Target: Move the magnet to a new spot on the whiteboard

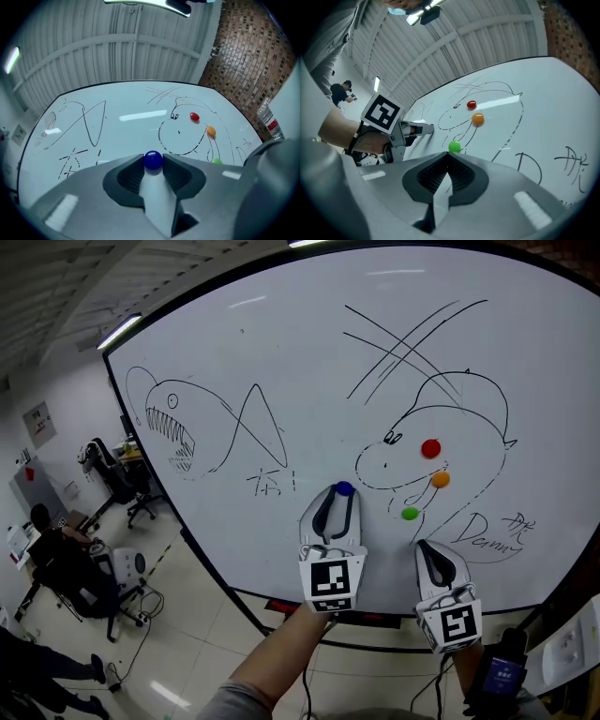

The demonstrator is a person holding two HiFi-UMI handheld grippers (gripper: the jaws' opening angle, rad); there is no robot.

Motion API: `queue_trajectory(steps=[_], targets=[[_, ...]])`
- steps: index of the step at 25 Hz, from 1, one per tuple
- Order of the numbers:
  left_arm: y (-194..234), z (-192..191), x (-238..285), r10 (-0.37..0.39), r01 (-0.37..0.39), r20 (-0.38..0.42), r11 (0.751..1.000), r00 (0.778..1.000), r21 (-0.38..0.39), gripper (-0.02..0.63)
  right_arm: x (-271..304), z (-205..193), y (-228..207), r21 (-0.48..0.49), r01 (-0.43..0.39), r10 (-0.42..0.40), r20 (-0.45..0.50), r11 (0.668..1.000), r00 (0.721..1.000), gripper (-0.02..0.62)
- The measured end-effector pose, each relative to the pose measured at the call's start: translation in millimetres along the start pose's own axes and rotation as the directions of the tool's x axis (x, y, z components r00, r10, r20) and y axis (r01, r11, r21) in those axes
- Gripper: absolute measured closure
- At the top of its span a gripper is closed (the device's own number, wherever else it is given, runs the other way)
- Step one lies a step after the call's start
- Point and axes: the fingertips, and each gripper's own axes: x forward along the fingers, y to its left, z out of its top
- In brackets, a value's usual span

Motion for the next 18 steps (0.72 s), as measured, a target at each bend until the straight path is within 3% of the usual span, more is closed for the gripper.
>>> queue_trajectory(steps=[4, 7, 18], targets=[[26, -8, -10, -0.018, 0.018, -0.004, 1.0, 1.0, -0.014, 0.481, 22, 7, 25, -0.022, -0.001, 0.001, 0.01, 1.0, 1.0, 0.588], [51, -9, -18, -0.019, 0.019, 0.016, 1.0, 1.0, -0.019, 0.48, 39, 14, 42, 0.029, 0.021, -0.021, 0.003, 0.999, 1.0, 0.588], [168, -30, -52, 0.029, -0.029, 0.003, 1.0, 1.0, -0.008, 0.481, 101, 26, 100, -0.05, 0.042, -0.041, 0.031, 0.998, 0.999, 0.588]])
